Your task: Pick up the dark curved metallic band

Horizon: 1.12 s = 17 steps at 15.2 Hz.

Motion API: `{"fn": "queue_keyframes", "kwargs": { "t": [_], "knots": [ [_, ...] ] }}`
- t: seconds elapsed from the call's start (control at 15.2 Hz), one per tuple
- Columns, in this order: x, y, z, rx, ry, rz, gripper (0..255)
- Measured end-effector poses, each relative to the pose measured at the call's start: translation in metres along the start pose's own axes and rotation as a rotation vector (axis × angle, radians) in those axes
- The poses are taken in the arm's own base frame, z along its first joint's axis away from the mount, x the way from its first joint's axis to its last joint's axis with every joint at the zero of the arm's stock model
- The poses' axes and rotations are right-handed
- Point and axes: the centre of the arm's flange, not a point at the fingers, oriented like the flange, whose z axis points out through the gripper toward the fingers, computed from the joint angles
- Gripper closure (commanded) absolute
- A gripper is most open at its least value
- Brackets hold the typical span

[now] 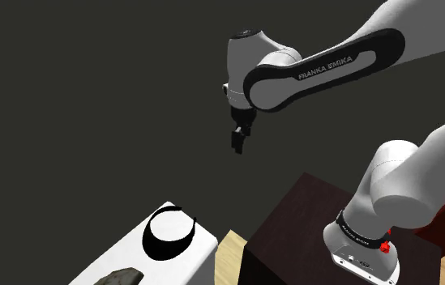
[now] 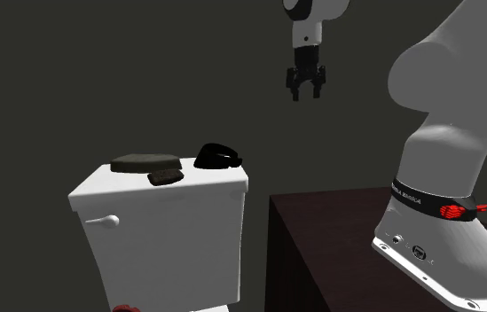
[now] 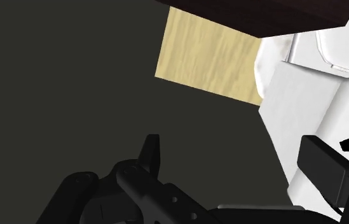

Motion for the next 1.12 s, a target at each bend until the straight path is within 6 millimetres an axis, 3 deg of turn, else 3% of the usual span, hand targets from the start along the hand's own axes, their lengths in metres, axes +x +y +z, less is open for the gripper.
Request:
{"fn": "queue_keyframes", "kwargs": {
  "t": [0.59,1.12],
  "knots": [
    [0.067,-0.067,0.060,-0.016,0.060,-0.168,0],
    [0.119,-0.145,0.108,-0.028,0.113,-0.318,0]
  ]
}}
